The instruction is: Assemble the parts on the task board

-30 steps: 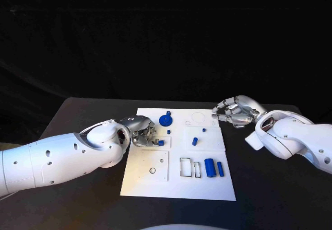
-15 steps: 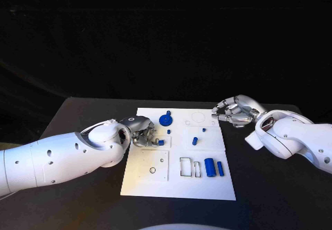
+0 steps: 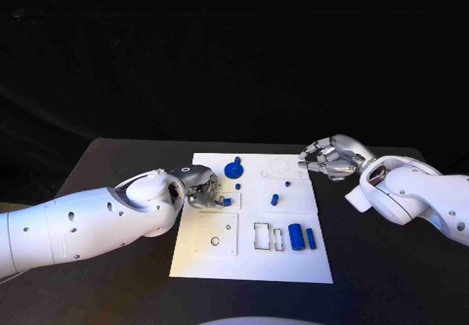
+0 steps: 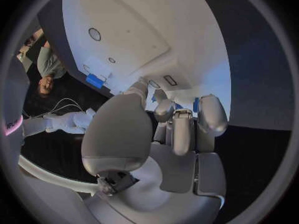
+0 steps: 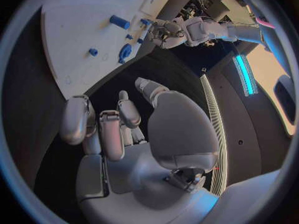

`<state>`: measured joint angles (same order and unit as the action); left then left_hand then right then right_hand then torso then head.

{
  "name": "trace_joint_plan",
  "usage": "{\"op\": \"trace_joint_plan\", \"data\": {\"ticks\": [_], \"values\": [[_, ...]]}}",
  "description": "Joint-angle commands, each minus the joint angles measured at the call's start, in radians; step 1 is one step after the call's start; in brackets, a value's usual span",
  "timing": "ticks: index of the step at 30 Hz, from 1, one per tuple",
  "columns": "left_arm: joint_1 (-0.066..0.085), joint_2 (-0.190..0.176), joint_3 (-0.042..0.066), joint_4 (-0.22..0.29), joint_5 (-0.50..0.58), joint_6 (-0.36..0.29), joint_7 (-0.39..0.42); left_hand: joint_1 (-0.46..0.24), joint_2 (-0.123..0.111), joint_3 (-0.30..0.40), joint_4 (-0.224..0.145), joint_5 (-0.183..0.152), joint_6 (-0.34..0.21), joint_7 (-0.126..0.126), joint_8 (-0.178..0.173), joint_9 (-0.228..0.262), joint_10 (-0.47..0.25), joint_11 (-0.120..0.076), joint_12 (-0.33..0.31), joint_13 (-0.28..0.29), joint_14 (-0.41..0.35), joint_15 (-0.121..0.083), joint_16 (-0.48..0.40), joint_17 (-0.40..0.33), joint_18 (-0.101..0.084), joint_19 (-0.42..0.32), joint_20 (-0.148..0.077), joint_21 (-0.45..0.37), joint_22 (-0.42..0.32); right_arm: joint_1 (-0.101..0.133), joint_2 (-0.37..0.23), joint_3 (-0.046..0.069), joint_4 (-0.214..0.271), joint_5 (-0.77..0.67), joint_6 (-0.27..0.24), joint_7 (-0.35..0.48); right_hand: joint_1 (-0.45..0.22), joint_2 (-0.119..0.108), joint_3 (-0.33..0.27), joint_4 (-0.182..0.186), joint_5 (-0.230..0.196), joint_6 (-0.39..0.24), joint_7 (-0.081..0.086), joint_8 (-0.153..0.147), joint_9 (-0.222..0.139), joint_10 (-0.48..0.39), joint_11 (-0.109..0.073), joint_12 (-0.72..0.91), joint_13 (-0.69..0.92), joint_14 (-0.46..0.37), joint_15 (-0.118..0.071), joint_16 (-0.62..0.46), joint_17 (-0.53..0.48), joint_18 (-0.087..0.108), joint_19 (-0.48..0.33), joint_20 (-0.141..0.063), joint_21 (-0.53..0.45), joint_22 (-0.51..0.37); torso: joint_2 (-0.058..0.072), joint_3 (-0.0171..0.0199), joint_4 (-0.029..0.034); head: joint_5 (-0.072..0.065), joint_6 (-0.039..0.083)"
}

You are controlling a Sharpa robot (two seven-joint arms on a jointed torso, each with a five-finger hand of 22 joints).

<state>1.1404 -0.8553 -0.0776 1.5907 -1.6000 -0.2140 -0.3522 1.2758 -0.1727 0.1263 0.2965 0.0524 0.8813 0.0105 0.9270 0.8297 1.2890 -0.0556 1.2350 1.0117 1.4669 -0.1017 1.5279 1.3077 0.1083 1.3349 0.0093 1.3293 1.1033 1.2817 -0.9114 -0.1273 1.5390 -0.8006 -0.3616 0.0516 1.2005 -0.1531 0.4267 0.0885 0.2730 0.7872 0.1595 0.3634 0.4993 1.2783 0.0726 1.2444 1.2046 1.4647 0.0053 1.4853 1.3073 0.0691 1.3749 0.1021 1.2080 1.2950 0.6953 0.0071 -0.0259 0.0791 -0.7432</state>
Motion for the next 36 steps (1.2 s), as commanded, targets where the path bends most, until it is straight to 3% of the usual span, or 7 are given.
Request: {"op": "trace_joint_plan", "data": {"ticks": [1,7,25,36], "values": [[0.000,0.004,0.000,0.003,0.012,0.014,-0.007,-0.013,0.001,-0.007,0.000,0.002,0.001,-0.005,0.006,0.002,0.005,-0.002,0.003,0.000,0.085,-0.006,0.004,0.194,-0.015,0.003,-0.002,0.006,0.001,-0.001,0.001,0.000,0.001,-0.010,0.014,0.007,0.006,0.002,0.003,0.001,0.004,-0.007,0.001,0.007,-0.001,-0.003,0.002,0.003,0.001,0.057,-0.006,-0.003,0.056,0.017,-0.005,0.002,-0.002,0.001,0.000,0.0000,-0.0001,-0.001,0.000],[0.000,0.006,0.001,0.004,0.020,0.024,-0.007,-0.017,0.002,-0.009,0.000,0.002,0.001,-0.006,0.007,0.003,0.004,-0.002,0.003,0.000,0.085,-0.007,0.004,0.194,-0.015,0.003,-0.002,0.006,0.002,-0.001,0.001,0.000,0.001,-0.010,0.014,0.007,0.006,0.002,0.003,0.001,0.004,-0.007,0.001,0.007,-0.001,-0.003,0.002,0.003,0.001,0.057,-0.006,-0.003,0.056,0.017,-0.005,0.002,-0.002,0.001,0.001,-0.0001,0.0001,-0.007,-0.002],[0.000,0.007,0.001,0.007,0.038,0.050,-0.009,-0.005,-0.002,-0.015,-0.001,0.002,0.002,-0.008,0.012,0.008,0.004,-0.003,0.005,0.001,0.085,-0.008,0.005,0.194,-0.015,0.003,-0.003,0.008,0.005,-0.001,0.001,0.000,0.001,-0.010,0.014,0.006,0.007,0.001,0.004,0.002,0.007,-0.009,0.002,0.010,-0.002,-0.003,0.002,0.002,0.000,0.057,-0.006,-0.003,0.055,0.017,-0.004,0.002,-0.002,0.002,0.001,-0.0006,0.0006,-0.007,-0.002],[0.000,0.012,0.002,0.008,0.045,0.038,-0.021,-0.029,0.017,-0.027,0.000,0.002,0.004,-0.008,0.015,0.014,0.007,-0.004,0.011,0.005,0.086,-0.008,0.006,0.196,-0.016,0.003,-0.004,0.011,0.009,-0.001,0.002,0.000,0.000,-0.010,0.015,0.006,0.007,0.001,0.004,0.002,0.007,-0.009,0.002,0.010,-0.002,-0.003,0.002,0.002,0.000,0.057,-0.006,-0.003,0.055,0.017,-0.004,0.002,-0.002,0.002,0.000,-0.0003,0.0006,-0.005,-0.001]]}}
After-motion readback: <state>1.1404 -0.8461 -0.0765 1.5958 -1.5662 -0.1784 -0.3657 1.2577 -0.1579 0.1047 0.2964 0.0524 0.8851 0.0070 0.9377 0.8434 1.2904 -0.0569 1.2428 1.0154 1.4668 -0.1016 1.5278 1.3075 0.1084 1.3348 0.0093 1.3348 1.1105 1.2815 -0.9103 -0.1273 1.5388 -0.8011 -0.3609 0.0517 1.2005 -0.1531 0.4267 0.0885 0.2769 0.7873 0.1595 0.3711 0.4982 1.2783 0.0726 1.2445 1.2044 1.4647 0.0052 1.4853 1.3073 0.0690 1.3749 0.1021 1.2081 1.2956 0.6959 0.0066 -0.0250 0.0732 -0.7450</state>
